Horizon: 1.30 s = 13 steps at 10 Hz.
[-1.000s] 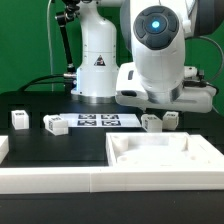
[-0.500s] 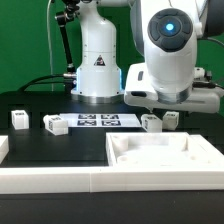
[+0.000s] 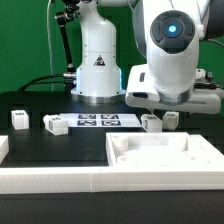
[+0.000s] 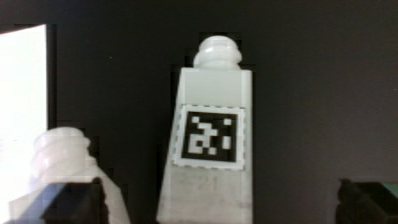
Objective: Assemble square table
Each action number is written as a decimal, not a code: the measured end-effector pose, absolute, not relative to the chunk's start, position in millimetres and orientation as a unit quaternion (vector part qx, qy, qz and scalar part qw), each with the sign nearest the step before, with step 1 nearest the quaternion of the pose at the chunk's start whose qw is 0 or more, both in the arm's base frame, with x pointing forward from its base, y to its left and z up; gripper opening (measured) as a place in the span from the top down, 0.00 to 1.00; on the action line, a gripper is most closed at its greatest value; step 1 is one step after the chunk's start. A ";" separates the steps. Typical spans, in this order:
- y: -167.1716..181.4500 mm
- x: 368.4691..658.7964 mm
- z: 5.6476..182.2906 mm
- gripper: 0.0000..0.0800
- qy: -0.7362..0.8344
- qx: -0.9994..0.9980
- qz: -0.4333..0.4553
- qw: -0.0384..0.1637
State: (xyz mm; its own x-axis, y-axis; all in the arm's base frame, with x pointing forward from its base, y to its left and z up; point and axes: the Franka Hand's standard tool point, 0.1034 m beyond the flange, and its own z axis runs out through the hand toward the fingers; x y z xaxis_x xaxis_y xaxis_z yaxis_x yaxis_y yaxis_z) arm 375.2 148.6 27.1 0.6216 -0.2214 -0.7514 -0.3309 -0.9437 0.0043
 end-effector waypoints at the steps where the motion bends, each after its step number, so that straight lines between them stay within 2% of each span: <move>1: 154.0 371.4 24.8 0.19 0.153 -0.899 0.405 0.064; 6: 162.0 355.1 13.5 0.19 0.146 -0.903 0.400 0.054; 11: 159.4 351.4 11.9 0.19 0.147 -0.902 0.402 0.053; 13: 158.3 351.2 11.0 0.53 0.149 -0.901 0.403 0.053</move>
Offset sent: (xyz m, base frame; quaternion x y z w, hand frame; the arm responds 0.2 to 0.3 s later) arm -0.0106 0.0087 -0.0074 0.0002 0.0118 0.0058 0.9999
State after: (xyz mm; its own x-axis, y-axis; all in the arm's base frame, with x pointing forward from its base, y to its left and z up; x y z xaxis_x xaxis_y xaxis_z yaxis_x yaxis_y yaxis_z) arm 351.2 158.3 11.0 0.6305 -0.2252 -0.7428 -0.3108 -0.9502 0.0242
